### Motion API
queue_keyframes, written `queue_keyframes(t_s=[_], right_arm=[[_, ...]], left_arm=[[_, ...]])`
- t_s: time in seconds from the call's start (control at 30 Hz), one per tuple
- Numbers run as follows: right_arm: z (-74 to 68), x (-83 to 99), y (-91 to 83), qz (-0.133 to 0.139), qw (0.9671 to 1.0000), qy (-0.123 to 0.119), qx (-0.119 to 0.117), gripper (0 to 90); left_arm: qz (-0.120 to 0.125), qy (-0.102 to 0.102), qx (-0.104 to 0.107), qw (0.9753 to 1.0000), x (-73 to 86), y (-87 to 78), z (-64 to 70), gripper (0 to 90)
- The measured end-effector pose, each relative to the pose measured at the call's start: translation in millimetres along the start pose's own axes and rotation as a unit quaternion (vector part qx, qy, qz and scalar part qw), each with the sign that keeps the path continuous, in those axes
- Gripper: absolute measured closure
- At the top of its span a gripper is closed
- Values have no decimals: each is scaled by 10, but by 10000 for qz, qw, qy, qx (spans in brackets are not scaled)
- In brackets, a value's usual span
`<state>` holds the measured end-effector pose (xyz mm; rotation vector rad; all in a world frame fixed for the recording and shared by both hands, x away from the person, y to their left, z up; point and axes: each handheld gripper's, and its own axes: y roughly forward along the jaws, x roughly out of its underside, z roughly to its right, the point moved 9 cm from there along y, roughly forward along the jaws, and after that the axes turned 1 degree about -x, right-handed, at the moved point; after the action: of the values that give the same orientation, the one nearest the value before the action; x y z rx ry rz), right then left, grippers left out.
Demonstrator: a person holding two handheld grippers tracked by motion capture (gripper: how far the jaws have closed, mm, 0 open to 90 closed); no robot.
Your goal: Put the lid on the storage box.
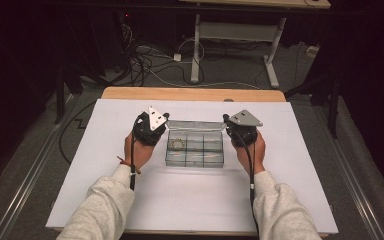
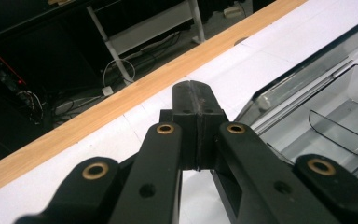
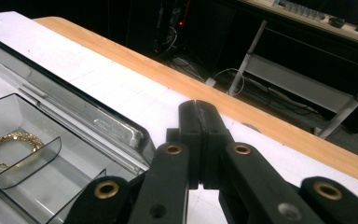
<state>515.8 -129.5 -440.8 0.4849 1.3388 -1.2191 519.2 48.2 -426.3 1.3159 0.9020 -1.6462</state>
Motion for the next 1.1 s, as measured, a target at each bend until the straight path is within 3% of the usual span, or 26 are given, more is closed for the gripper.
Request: queue_keyframes(t_s=[0.1,0.53,1.1], right_arm=[[-7,6,-6,-2,10000,-17,21,900],[-65,83,-57,-8,10000,-45,80,900],[-144,202,-142,10,9995,-254,172,900]], left_arm=[[51,-74,32,10000,-20,-18,17,876],[67,-22,36,10000,35,-75,43,876],[37,126,108,9999,163,-183,82,876]])
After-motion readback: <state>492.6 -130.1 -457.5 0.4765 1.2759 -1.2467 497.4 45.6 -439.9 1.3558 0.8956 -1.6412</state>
